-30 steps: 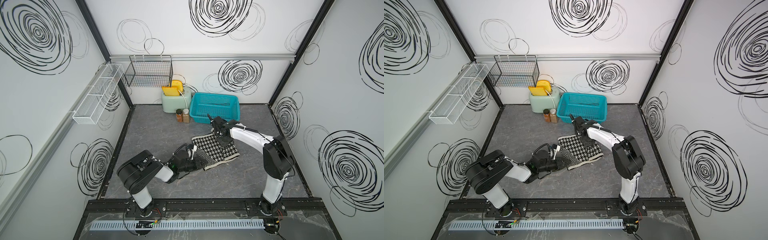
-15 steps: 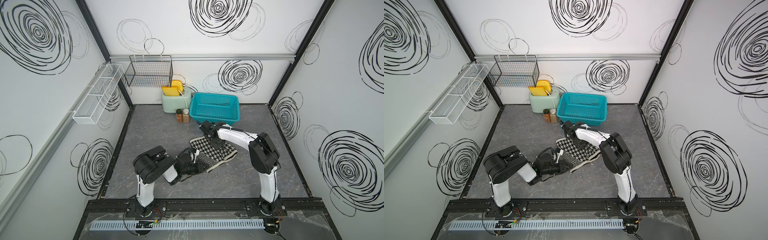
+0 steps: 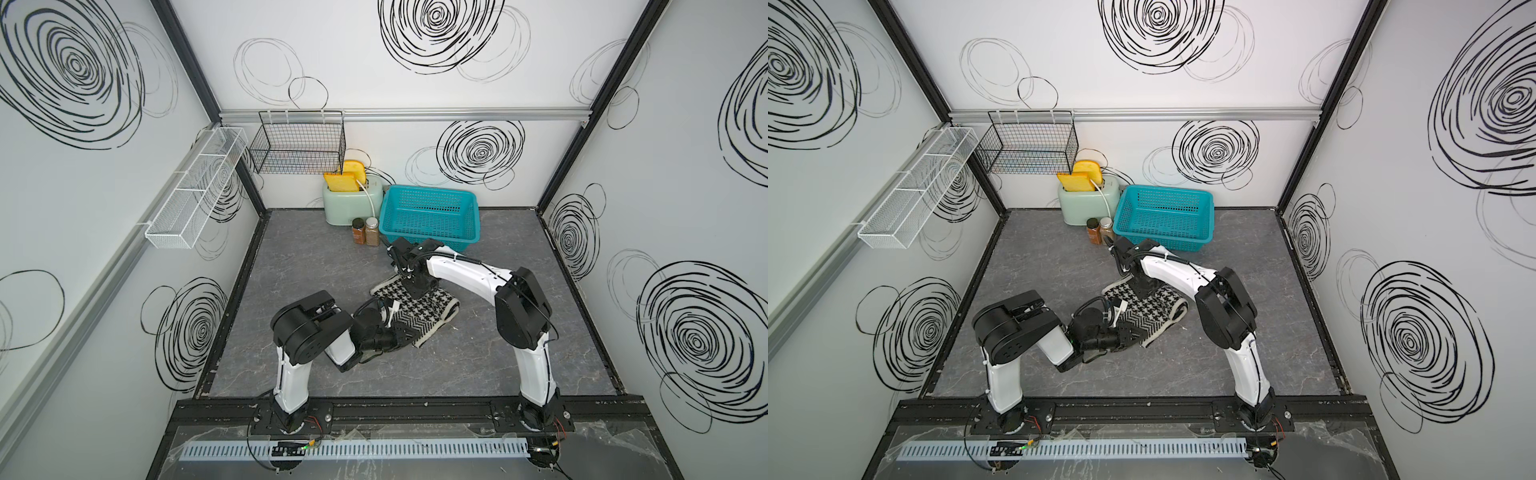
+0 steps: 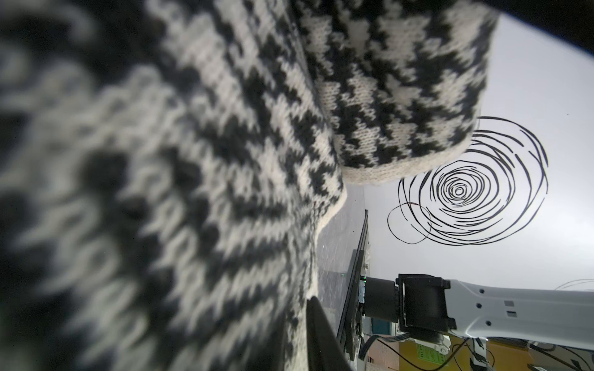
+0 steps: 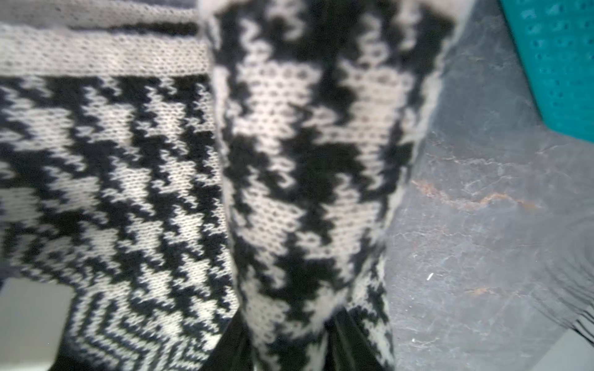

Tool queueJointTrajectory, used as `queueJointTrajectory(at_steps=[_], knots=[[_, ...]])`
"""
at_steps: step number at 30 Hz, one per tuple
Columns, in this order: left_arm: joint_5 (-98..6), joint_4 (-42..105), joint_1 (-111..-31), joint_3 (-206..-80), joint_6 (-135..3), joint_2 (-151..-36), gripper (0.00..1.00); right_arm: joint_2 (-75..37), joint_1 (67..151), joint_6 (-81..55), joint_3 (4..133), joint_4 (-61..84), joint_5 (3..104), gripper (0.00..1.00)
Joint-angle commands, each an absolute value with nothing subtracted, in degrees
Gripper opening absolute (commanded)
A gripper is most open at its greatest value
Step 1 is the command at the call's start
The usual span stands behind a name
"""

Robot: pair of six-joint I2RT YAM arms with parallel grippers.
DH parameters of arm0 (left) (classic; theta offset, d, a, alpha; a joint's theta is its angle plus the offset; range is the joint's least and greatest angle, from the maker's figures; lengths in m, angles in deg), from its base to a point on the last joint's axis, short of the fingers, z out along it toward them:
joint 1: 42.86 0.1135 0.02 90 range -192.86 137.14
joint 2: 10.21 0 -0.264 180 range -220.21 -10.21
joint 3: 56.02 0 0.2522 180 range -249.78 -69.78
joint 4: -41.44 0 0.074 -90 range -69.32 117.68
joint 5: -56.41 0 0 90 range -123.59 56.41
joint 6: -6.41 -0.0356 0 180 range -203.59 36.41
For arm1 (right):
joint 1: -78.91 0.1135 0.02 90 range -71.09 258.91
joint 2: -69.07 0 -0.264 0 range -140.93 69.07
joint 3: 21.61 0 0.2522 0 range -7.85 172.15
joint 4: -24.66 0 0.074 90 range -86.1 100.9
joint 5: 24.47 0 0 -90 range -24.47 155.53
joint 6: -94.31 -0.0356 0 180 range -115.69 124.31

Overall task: Roll up the scarf and place it into the basket
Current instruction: Roll the scarf at the center of the board.

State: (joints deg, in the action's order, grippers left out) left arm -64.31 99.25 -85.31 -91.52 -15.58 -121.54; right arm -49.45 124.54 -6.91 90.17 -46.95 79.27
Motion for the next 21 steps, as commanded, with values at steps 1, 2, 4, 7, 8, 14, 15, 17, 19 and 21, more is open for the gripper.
queueJointTrajectory(at_steps=[1, 2, 4, 7, 8, 14, 15, 17, 19, 21], knots=[[-65.5, 103.6, -84.6, -90.8, -14.2, -122.6, 0.18, -47.5, 125.0, -10.5, 88.4, -47.3, 74.0, 0.45], [-65.6, 103.8, -84.5, -90.7, -14.1, -122.7, 0.18, -47.1, 125.1, -10.9, 87.7, -46.7, 73.1, 0.46], [-65.8, 104.5, -84.3, -90.5, -13.6, -123.1, 0.18, -46.3, 125.5, -12.3, 86.0, -45.0, 71.0, 0.47], [-66.1, 105.7, -84.0, -90.0, -12.9, -123.7, 0.17, -44.7, 125.6, -14.4, 82.5, -42.5, 68.1, 0.47], [-66.2, 105.7, -83.7, -89.9, -12.9, -123.7, 0.17, -43.9, 125.6, -15.2, 81.3, -41.4, 67.0, 0.47], [-67.2, 104.9, -82.6, -89.2, -13.7, -123.0, 0.16, -38.7, 124.3, -20.2, 73.3, -32.8, 57.8, 0.51], [-67.4, 104.7, -82.2, -89.0, -13.9, -122.7, 0.16, -37.3, 123.9, -21.1, 71.2, -30.6, 56.5, 0.53], [-68.1, 104.2, -81.1, -88.3, -14.3, -121.7, 0.16, -35.0, 122.7, -22.4, 67.7, -26.8, 54.1, 0.58], [-68.8, 103.5, -79.4, -87.2, -14.6, -119.9, 0.17, -32.8, 121.5, -23.6, 64.3, -23.4, 52.2, 0.60], [-69.8, 102.1, -77.5, -86.0, -15.1, -117.2, 0.17, -30.9, 120.5, -24.2, 61.2, -20.7, 51.7, 0.60]])
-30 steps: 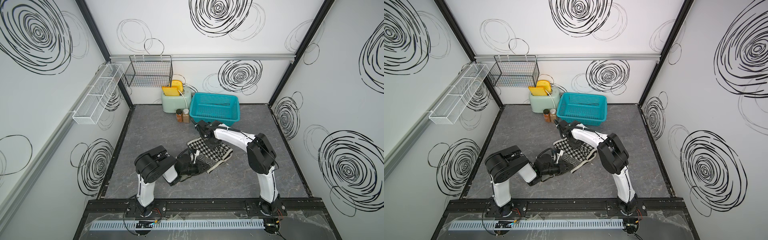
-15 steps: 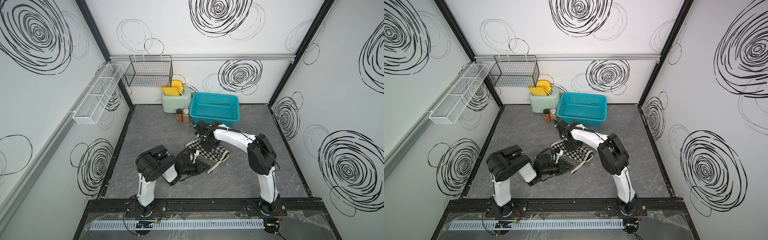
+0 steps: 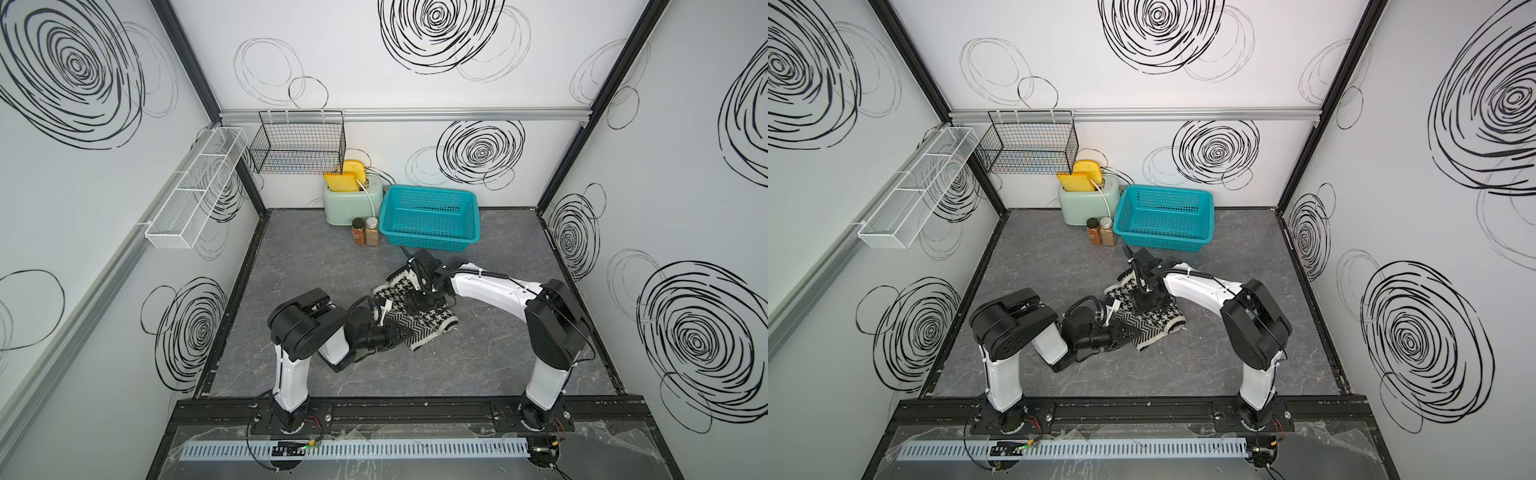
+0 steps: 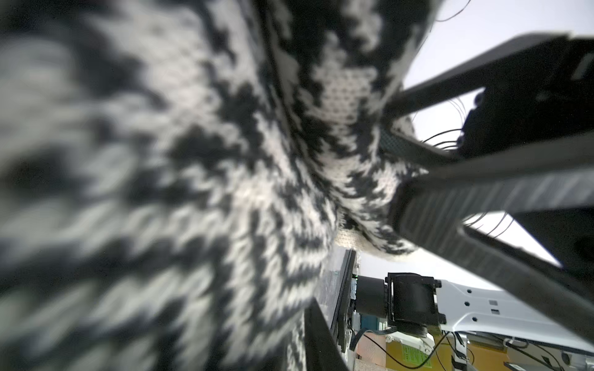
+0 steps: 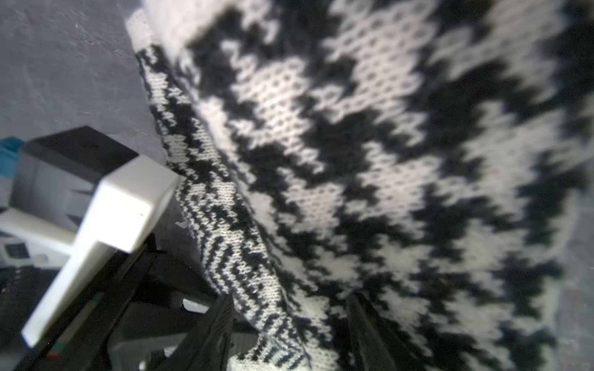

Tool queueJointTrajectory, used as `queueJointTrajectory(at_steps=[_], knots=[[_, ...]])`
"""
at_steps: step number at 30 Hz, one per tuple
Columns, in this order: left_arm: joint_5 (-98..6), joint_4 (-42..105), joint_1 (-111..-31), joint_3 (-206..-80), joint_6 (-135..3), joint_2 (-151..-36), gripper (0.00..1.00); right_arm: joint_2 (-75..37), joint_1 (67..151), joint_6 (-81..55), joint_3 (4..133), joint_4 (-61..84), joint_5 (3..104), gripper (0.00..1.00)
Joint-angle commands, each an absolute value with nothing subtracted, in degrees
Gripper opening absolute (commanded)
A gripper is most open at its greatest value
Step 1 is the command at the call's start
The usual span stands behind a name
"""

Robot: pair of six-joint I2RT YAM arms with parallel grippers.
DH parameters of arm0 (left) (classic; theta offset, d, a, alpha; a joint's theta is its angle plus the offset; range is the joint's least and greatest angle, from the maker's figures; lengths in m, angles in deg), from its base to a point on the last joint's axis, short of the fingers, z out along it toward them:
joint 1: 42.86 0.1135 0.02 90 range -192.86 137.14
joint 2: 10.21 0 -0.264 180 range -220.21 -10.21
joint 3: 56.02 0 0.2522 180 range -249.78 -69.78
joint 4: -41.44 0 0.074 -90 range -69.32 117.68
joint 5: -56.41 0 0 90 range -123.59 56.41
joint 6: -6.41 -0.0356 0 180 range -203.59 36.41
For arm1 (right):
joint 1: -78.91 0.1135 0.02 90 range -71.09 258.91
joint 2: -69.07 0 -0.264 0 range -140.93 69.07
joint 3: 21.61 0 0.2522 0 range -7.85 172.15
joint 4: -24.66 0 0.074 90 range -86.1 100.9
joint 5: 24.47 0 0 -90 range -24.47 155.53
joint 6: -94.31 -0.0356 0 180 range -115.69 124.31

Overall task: Roll up the scarf and place it into the basket
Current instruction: Roll the scarf at the center of the board.

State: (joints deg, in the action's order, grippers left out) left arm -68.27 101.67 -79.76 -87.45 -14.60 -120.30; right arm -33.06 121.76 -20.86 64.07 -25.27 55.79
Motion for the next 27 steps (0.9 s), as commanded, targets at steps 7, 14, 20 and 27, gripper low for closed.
queueJointTrajectory(at_steps=[7, 14, 20, 27], knots=[[-70.3, 72.9, -73.7, -88.9, -28.0, -95.4, 0.19, -25.0, 116.9, -26.0, 50.9, -3.9, 45.4, 0.61], [-70.8, 64.4, -70.4, -104.7, -32.1, -96.5, 0.18, -19.9, 116.7, -21.8, 43.5, 3.7, 42.4, 0.61], [-73.3, 70.5, -68.9, -113.3, -28.5, -108.4, 0.17, -15.5, 115.3, -18.4, 38.6, 7.6, 39.9, 0.61], [-73.6, 72.8, -72.4, -117.4, -26.2, -116.6, 0.17, -14.8, 113.8, -15.6, 34.9, 11.9, 35.4, 0.63]])
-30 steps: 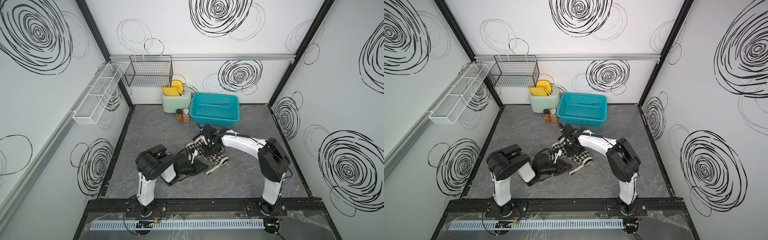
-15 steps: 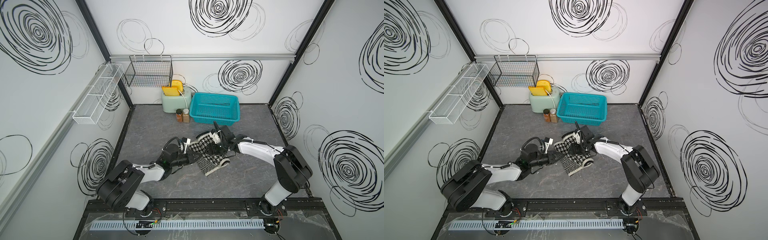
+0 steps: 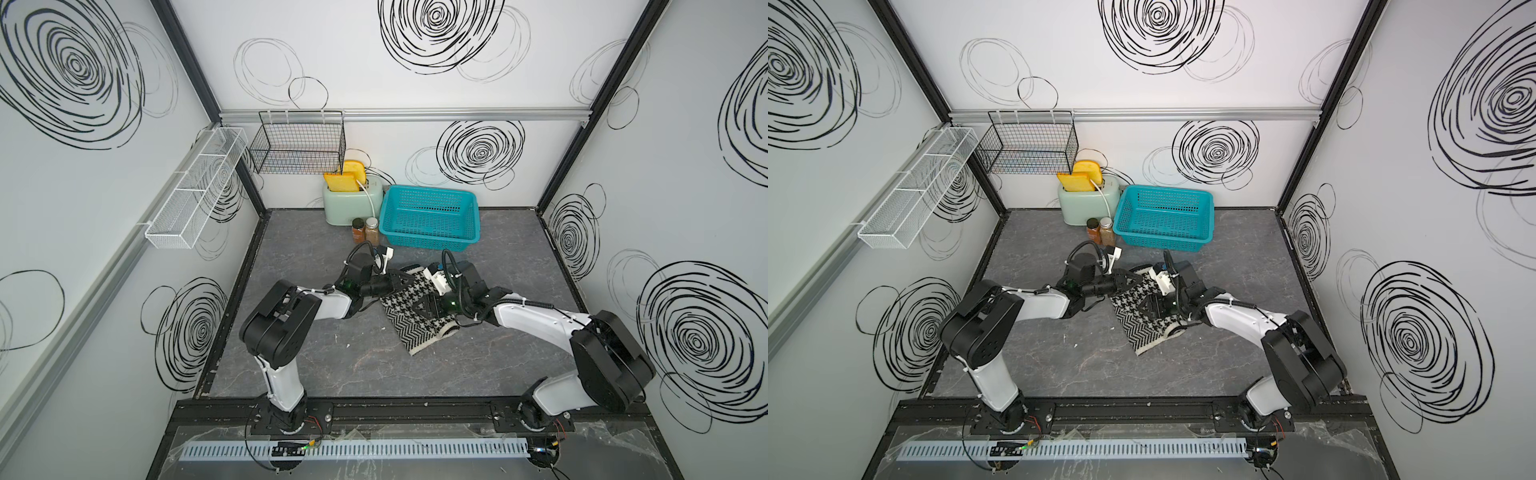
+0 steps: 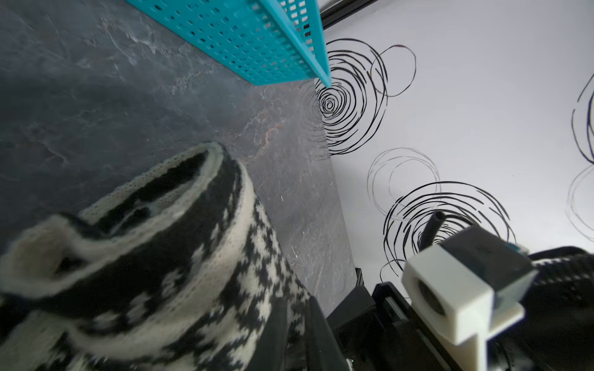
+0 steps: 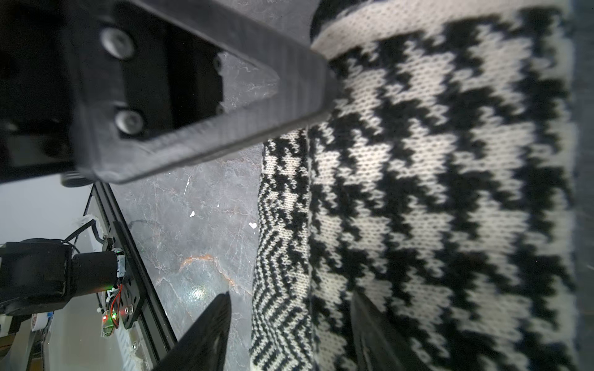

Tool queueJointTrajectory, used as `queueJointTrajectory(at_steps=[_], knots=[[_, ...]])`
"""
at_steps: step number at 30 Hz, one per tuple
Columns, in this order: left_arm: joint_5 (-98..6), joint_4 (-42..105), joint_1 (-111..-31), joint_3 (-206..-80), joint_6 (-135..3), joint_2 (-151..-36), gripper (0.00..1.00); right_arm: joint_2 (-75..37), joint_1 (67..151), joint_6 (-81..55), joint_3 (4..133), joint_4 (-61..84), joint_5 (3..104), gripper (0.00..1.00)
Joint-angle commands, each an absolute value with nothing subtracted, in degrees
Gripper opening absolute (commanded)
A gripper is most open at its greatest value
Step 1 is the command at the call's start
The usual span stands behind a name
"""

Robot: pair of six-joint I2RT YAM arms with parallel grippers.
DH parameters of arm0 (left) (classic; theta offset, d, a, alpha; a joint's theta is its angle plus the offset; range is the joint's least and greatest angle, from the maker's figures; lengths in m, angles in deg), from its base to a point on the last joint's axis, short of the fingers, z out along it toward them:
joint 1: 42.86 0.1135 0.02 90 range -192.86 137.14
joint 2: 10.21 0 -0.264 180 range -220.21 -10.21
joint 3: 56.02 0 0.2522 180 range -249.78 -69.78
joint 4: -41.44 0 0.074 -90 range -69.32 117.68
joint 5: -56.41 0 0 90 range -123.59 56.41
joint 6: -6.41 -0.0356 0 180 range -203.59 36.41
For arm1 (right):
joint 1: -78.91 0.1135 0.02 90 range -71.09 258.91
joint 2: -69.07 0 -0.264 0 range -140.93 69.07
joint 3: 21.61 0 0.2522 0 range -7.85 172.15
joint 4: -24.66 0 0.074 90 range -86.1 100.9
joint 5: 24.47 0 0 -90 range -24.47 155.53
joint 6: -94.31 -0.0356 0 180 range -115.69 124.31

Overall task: Roll up the scarf and place it into the basket
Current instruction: Roll the scarf at the center of the board.

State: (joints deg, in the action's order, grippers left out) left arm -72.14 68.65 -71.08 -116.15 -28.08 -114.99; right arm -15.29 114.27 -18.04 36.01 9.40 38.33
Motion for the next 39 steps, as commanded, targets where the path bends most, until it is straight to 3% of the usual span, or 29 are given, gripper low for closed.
queueJointTrajectory(at_steps=[1, 11, 21, 27, 33, 39], knots=[[-73.4, 73.8, -72.9, -117.3, -25.5, -117.5, 0.17, -14.9, 113.7, -15.2, 34.6, 12.1, 34.9, 0.63], [-71.7, 72.8, -73.1, -118.6, -25.7, -123.4, 0.16, -16.0, 113.2, -11.9, 33.1, 11.0, 31.3, 0.66], [-72.9, 67.9, -70.6, -117.8, -30.1, -126.0, 0.15, -6.1, 109.5, -13.4, 33.1, 6.1, 29.4, 0.69], [-73.1, 64.8, -70.6, -119.5, -32.3, -126.0, 0.15, -10.3, 108.7, -15.8, 28.3, 12.9, 22.8, 0.50], [-73.2, 64.6, -70.3, -119.5, -32.4, -126.2, 0.16, -12.6, 108.6, -16.3, 23.8, 11.6, 24.7, 0.26], [-73.4, 63.5, -70.1, -119.7, -33.0, -126.1, 0.16, -15.8, 105.8, -16.0, 25.1, 1.1, 34.5, 0.27]])
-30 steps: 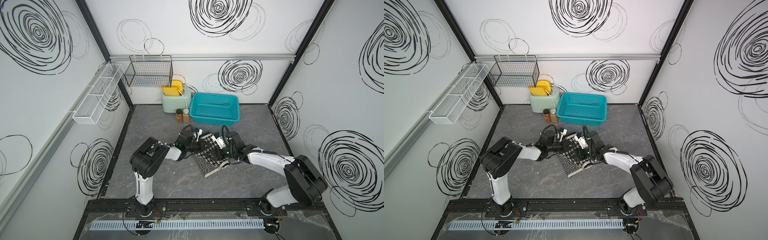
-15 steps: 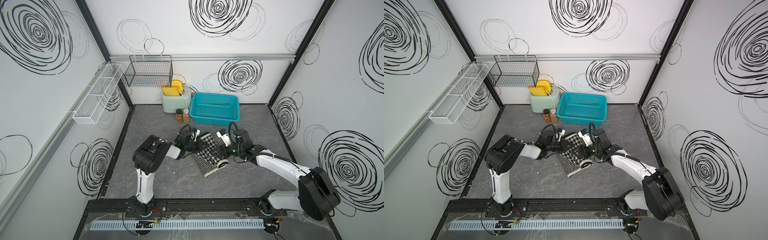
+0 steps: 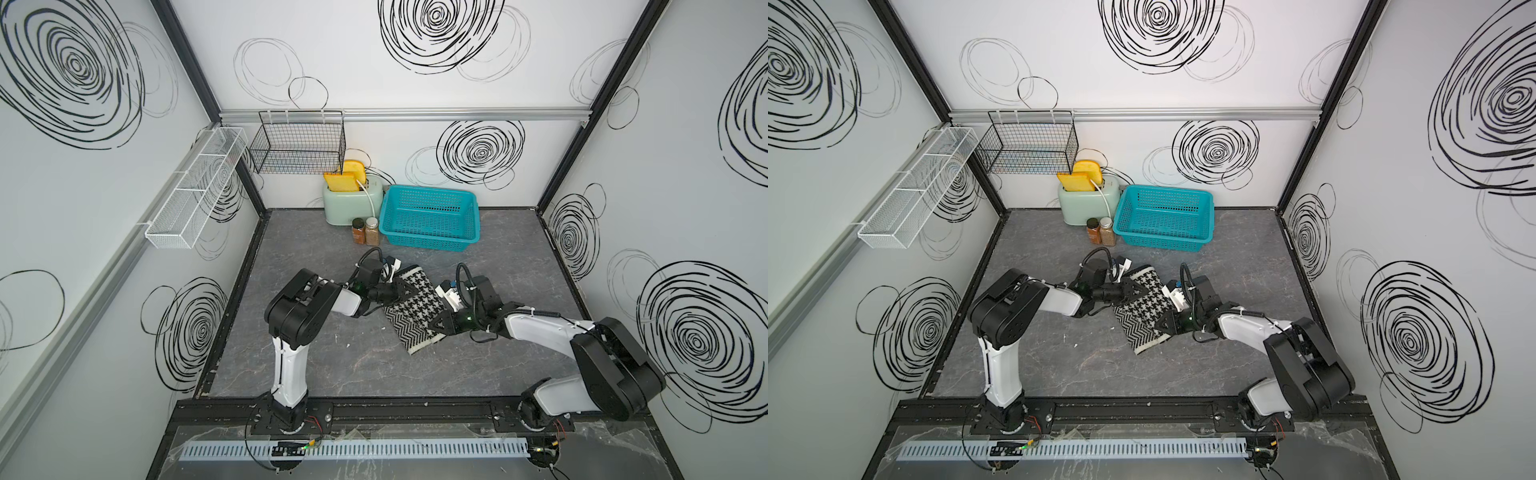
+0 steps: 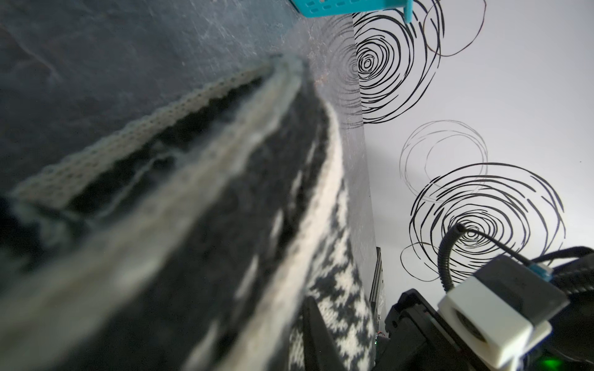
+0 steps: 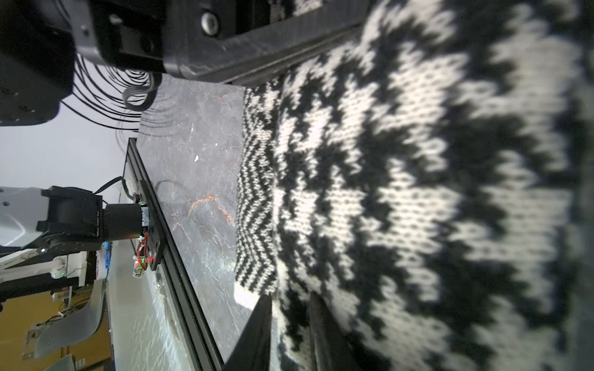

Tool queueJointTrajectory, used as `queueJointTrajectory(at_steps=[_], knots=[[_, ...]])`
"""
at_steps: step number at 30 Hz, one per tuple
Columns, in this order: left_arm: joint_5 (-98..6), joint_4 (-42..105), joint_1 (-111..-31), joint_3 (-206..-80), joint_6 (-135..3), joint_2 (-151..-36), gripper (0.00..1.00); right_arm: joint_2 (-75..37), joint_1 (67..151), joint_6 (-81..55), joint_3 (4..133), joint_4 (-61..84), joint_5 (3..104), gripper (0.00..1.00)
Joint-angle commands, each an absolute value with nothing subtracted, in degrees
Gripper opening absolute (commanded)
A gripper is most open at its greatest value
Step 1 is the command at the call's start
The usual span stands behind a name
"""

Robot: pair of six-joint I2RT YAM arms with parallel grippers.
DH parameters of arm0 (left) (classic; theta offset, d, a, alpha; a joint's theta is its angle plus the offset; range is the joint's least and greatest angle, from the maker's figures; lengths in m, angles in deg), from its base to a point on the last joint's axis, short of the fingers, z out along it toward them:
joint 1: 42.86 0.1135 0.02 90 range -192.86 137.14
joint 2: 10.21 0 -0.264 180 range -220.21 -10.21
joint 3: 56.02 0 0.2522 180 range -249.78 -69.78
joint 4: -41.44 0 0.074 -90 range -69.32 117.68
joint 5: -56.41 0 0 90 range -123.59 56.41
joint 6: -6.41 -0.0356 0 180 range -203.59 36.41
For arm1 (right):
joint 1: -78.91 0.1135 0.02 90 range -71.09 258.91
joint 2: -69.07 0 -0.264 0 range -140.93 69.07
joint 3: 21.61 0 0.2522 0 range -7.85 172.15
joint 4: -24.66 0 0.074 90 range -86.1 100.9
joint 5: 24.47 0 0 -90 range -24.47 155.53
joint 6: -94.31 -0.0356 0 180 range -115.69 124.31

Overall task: Roll up the scarf and place it into the basket
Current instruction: Roll the scarf at the center of the board.

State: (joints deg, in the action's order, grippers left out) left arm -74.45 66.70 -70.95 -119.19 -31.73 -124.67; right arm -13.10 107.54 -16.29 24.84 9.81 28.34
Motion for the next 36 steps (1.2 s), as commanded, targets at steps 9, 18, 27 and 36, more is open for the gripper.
queueJointTrajectory(at_steps=[9, 18, 27, 36], knots=[[-73.1, 59.6, -69.8, -120.7, -34.8, -124.7, 0.16, -10.7, 104.5, -15.6, 36.6, -6.0, 33.1, 0.69], [-72.6, 56.6, -69.8, -121.9, -37.1, -124.0, 0.16, -13.1, 101.7, -10.9, 43.8, -8.5, 32.0, 0.83], [-72.5, 58.9, -69.9, -120.0, -37.5, -124.5, 0.16, -27.7, 97.8, -3.8, 43.5, -1.6, 26.4, 0.88], [-72.6, 61.0, -69.9, -117.7, -36.3, -124.1, 0.15, -31.5, 98.2, -5.7, 39.9, 4.5, 21.5, 0.87]])
